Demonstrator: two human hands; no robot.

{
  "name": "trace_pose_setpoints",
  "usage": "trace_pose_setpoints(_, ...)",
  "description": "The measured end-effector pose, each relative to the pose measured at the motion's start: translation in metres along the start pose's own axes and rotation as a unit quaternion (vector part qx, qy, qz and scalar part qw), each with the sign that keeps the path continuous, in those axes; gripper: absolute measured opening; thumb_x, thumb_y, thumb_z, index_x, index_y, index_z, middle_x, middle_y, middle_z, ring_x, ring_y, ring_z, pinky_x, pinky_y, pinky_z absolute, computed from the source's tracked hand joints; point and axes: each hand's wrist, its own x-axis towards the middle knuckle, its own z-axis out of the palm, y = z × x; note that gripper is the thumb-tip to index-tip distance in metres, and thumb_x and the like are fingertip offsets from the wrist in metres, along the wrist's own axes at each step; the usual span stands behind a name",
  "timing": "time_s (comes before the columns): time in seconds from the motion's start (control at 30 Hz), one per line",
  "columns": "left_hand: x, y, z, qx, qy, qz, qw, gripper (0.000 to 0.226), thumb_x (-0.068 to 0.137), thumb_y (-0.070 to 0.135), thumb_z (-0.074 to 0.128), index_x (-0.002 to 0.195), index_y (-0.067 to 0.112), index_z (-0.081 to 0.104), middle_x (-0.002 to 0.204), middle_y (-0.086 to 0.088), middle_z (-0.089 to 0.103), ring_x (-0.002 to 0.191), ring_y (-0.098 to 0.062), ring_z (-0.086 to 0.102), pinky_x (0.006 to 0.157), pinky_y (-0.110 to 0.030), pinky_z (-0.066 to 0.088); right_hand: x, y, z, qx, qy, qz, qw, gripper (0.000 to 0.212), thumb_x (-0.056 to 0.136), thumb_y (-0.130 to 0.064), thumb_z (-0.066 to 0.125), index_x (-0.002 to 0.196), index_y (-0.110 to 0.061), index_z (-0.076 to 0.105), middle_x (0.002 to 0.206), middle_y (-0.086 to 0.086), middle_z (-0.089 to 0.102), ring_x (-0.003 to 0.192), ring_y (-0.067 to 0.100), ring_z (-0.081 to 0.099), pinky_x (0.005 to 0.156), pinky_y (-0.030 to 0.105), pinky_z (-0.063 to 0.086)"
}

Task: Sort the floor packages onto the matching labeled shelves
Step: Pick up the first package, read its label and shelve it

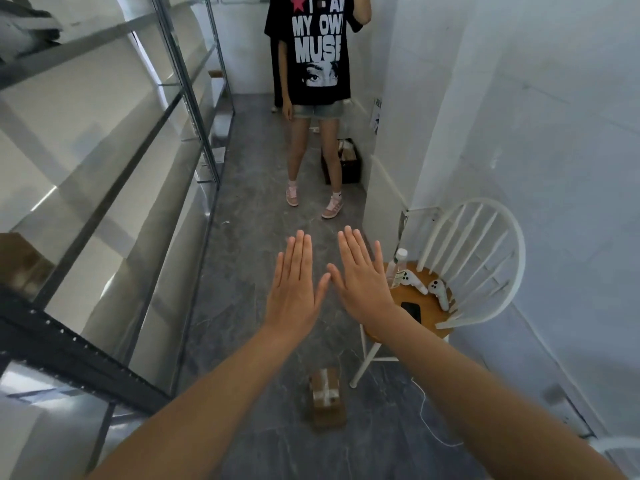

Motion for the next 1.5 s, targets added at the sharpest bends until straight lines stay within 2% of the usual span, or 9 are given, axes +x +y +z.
trace_pose_setpoints(0.13, -0.002, -0.002, 0.014, -0.025, -0.015, -0.039, 0.999, 0.075, 0.106, 0.051, 0.025, 0.159, 0.011, -0.011, 0.168, -0.004, -0.016, 0.155, -0.014, -0.016, 0.126, -0.035, -0.008, 0.0, 0.008, 0.014, 0.018, -0.027, 0.005, 0.999, 0.065, 0.107, -0.046, 0.019, 0.16, -0.014, 0.0, 0.168, 0.001, -0.007, 0.15, 0.011, -0.019, 0.125, 0.046, -0.01)
trace_pose_setpoints(0.5, 0.01, -0.046, 0.047, -0.044, -0.06, -0.073, 0.995, 0.076, 0.104, 0.051, 0.022, 0.16, 0.008, -0.006, 0.169, -0.008, -0.009, 0.156, -0.019, -0.012, 0.126, -0.035, -0.007, 0.021, 0.006, 0.052, 0.03, -0.088, 0.032, 0.995, 0.065, 0.107, -0.046, 0.019, 0.16, -0.014, -0.002, 0.168, 0.0, -0.009, 0.153, 0.012, -0.015, 0.124, 0.045, -0.013)
trace_pose_setpoints(0.8, 0.038, -0.082, 0.075, -0.078, -0.081, -0.081, 0.99, 0.074, 0.105, 0.049, 0.023, 0.159, 0.01, -0.009, 0.169, -0.005, -0.012, 0.154, -0.015, -0.016, 0.125, -0.034, -0.008, 0.056, -0.004, 0.086, 0.025, -0.109, 0.06, 0.992, 0.064, 0.107, -0.044, 0.019, 0.16, -0.013, -0.001, 0.168, 0.001, -0.009, 0.153, 0.012, -0.015, 0.124, 0.043, -0.013)
trace_pose_setpoints(0.93, 0.044, -0.095, 0.095, -0.085, -0.096, -0.086, 0.988, 0.076, 0.102, 0.054, 0.016, 0.159, 0.011, -0.008, 0.169, -0.006, -0.01, 0.153, -0.013, -0.016, 0.124, -0.032, -0.01, 0.06, -0.002, 0.107, 0.023, -0.137, 0.077, 0.987, 0.064, 0.107, -0.044, 0.019, 0.16, -0.013, -0.001, 0.168, 0.001, -0.009, 0.153, 0.012, -0.015, 0.122, 0.041, -0.016)
trace_pose_setpoints(1.1, 0.04, -0.103, 0.124, -0.099, -0.118, -0.097, 0.983, 0.075, 0.103, 0.051, 0.02, 0.16, 0.01, -0.007, 0.169, -0.005, -0.01, 0.153, -0.012, -0.017, 0.122, -0.027, -0.015, 0.066, 0.011, 0.131, 0.009, -0.159, 0.075, 0.984, 0.069, 0.102, -0.048, 0.01, 0.16, -0.013, 0.0, 0.168, 0.0, -0.008, 0.153, 0.011, -0.015, 0.119, 0.038, -0.019)
trace_pose_setpoints(1.23, 0.032, -0.101, 0.157, -0.102, -0.124, -0.131, 0.978, 0.075, 0.102, 0.052, 0.016, 0.16, 0.008, -0.001, 0.169, -0.008, -0.003, 0.153, -0.013, -0.012, 0.126, -0.034, -0.006, 0.068, 0.029, 0.15, 0.012, -0.187, 0.062, 0.98, 0.064, 0.107, -0.045, 0.017, 0.16, -0.014, -0.003, 0.168, -0.001, -0.011, 0.153, 0.011, -0.017, 0.121, 0.039, -0.017)
trace_pose_setpoints(1.37, 0.018, -0.091, 0.191, -0.118, -0.138, -0.166, 0.969, 0.074, 0.103, 0.053, 0.016, 0.16, 0.011, -0.005, 0.169, -0.003, -0.01, 0.152, -0.01, -0.018, 0.121, -0.024, -0.016, 0.063, 0.053, 0.175, 0.006, -0.222, 0.051, 0.974, 0.065, 0.105, -0.045, 0.014, 0.16, -0.013, -0.002, 0.168, 0.0, -0.009, 0.153, 0.012, -0.017, 0.122, 0.04, -0.016)
trace_pose_setpoints(1.5, -0.004, -0.088, 0.228, -0.124, -0.16, -0.181, 0.962, 0.078, 0.098, 0.055, 0.01, 0.16, 0.009, -0.001, 0.169, -0.004, -0.004, 0.153, -0.01, -0.013, 0.124, -0.03, -0.008, 0.051, 0.077, 0.205, 0.033, -0.263, 0.064, 0.962, 0.063, 0.108, -0.042, 0.017, 0.159, -0.013, -0.005, 0.168, 0.0, -0.013, 0.152, 0.012, -0.019, 0.123, 0.039, -0.016)
